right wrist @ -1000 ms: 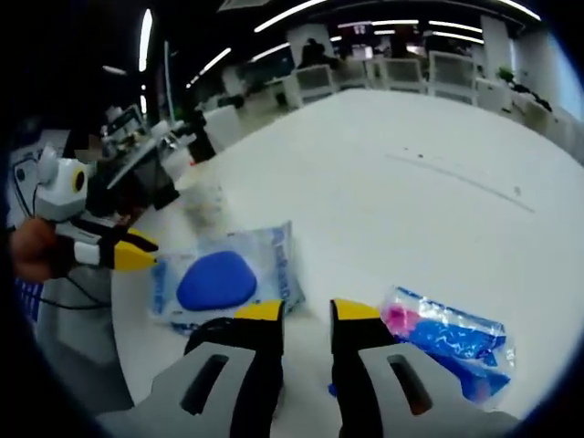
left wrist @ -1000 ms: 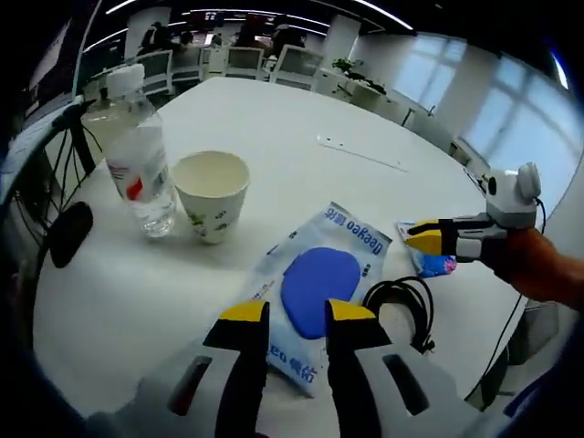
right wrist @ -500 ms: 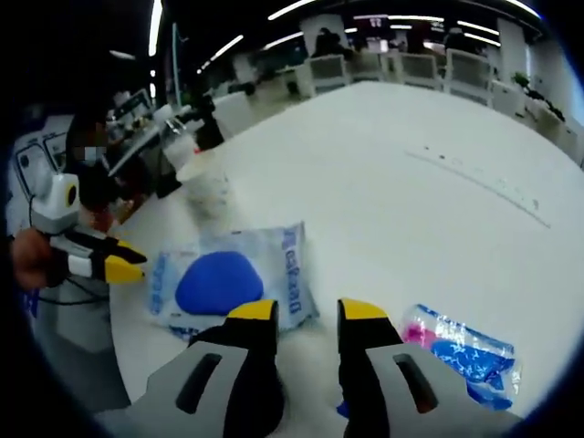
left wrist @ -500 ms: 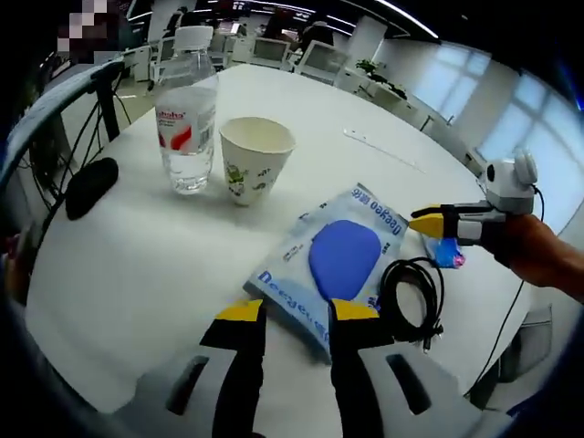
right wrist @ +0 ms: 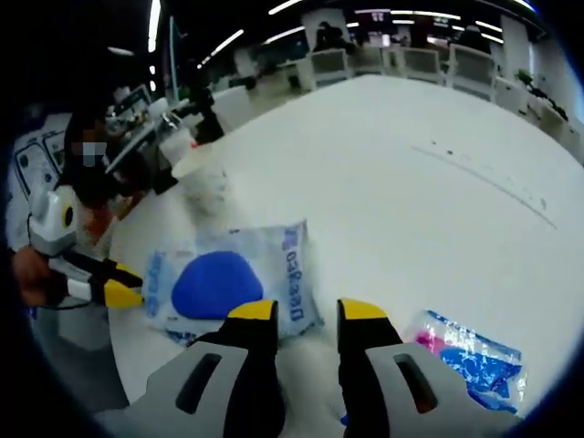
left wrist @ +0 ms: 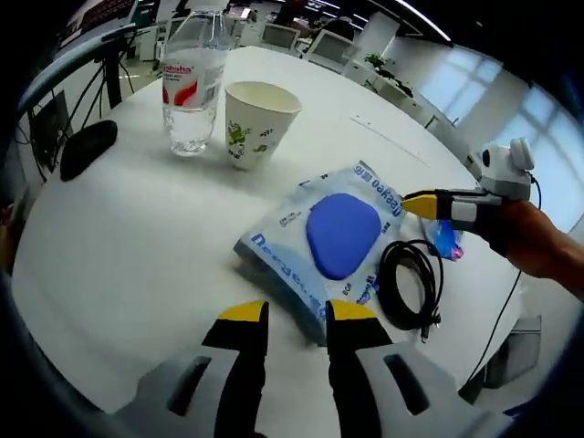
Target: Arrange the tabletop items into an orderly group along one side of the table until the central work area is clear of visible clutter.
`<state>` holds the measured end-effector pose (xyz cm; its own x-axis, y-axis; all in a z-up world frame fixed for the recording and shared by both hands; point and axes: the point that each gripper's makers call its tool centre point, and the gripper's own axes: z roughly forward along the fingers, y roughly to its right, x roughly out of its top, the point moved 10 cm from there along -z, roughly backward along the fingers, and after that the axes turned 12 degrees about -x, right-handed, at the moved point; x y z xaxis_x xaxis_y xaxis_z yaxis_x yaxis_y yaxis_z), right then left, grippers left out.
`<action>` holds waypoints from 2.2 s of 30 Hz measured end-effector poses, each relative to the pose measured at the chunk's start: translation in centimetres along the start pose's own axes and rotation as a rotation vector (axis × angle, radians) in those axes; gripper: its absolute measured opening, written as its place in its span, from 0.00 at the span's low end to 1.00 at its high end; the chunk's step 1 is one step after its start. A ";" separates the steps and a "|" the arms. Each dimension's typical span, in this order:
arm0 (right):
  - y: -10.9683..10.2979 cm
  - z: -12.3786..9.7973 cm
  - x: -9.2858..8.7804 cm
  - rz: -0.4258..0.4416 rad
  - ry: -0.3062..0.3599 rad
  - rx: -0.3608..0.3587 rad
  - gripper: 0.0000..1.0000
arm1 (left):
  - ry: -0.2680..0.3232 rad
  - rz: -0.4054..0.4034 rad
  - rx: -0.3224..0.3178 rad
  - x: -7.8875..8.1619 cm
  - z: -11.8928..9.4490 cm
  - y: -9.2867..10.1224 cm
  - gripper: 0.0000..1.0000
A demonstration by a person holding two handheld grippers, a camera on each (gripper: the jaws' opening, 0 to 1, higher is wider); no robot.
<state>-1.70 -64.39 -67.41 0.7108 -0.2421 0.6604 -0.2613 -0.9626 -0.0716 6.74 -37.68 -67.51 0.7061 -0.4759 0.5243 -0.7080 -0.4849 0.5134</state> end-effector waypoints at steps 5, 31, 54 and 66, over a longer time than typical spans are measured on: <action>0.0 0.3 0.0 -0.001 -0.004 0.003 0.23 | -0.002 0.007 -0.005 0.0 0.2 0.0 0.21; -0.4 0.1 -0.9 -0.008 0.010 0.018 0.00 | -0.030 0.035 -0.022 0.0 1.2 0.3 0.00; 1.2 -4.5 -3.4 0.059 0.098 -0.070 0.00 | 0.002 0.105 -0.056 3.9 2.7 1.7 0.00; 0.8 -5.4 -4.5 0.097 0.109 -0.099 0.00 | 0.013 0.154 -0.052 7.0 4.5 1.2 0.00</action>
<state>-8.61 -63.37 -66.37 0.6052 -0.3138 0.7317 -0.3921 -0.9173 -0.0692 10.89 -44.95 -66.26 0.5894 -0.5319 0.6080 -0.8075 -0.3683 0.4607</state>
